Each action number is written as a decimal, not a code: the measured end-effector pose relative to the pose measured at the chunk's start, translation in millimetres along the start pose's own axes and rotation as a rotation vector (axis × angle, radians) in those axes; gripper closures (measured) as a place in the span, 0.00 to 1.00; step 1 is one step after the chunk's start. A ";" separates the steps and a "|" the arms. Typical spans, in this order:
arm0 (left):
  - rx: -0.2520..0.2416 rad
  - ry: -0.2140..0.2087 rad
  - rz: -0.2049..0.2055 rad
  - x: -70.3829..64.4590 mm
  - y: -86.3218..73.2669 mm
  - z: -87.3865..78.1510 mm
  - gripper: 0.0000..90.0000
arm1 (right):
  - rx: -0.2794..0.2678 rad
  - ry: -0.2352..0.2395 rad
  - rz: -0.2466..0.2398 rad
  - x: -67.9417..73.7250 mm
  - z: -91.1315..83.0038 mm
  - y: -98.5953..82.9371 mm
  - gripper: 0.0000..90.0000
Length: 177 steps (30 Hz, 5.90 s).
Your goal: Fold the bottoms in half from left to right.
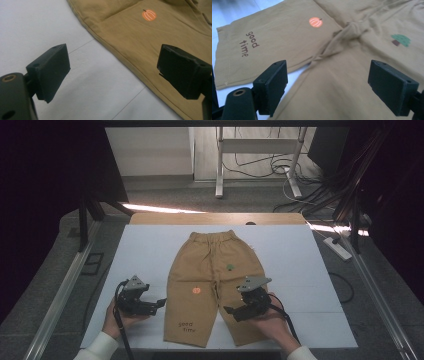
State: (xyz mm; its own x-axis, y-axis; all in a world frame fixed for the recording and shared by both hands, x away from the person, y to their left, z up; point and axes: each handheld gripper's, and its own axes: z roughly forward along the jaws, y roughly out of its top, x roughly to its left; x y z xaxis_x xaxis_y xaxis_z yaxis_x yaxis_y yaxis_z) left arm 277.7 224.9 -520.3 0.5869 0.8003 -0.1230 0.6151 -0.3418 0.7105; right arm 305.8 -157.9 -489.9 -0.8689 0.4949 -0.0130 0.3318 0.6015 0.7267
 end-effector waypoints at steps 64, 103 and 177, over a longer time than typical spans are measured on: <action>0.003 0.010 -0.007 2.2 -1.3 2.6 0.13 | 0.097 0.248 -0.183 103.5 90.4 51.8 0.19; 0.015 0.030 -0.007 5.7 -1.2 3.2 0.13 | 0.152 0.240 -0.241 125.9 111.3 56.0 0.93; 0.045 -0.004 -0.083 53.7 101.9 98.0 0.14 | 0.102 0.259 -0.234 117.2 92.0 54.3 0.95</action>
State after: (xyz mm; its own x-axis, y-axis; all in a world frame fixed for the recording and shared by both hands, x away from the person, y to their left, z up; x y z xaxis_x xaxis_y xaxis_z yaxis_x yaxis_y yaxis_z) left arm 423.5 184.7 -522.5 0.5348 0.8250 -0.1828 0.6846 -0.2962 0.6661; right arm 255.8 -9.5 -515.2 -0.9856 0.1685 0.0134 0.1364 0.7458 0.6521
